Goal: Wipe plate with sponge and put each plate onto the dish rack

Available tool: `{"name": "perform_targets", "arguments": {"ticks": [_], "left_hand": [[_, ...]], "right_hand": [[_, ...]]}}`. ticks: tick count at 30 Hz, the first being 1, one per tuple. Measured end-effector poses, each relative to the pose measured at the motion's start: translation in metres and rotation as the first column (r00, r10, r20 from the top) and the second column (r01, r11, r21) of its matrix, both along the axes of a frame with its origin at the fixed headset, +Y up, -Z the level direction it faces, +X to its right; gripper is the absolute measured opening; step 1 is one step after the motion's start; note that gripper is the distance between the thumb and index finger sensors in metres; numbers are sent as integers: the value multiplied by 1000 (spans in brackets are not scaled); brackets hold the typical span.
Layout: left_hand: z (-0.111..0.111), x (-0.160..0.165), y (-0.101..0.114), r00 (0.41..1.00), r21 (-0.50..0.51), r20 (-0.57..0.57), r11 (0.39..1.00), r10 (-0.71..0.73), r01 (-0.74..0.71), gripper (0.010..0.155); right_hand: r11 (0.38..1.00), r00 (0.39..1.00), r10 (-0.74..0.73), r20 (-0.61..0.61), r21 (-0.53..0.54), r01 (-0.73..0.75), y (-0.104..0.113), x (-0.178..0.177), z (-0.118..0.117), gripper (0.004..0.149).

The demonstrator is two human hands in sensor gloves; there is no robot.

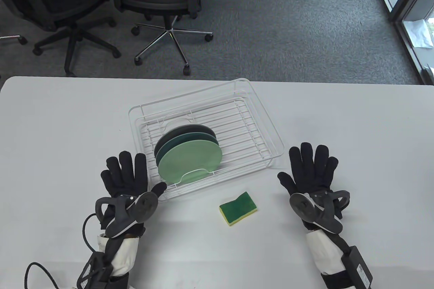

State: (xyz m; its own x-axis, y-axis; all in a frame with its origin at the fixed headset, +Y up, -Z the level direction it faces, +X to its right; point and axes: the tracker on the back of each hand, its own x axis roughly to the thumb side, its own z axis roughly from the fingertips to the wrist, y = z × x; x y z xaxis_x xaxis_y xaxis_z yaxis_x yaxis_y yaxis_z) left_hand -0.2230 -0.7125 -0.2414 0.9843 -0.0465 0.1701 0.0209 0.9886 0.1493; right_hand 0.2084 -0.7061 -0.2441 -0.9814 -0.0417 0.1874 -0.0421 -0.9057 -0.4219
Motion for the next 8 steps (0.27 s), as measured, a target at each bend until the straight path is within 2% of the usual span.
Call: {"name": "perform_targets", "arguments": {"ticks": [8], "left_hand": [[1, 5, -1, 997, 27, 25, 997, -67, 66, 94]], "right_hand": [[1000, 1000, -27, 6, -16, 27, -4, 4, -1, 71]]}}
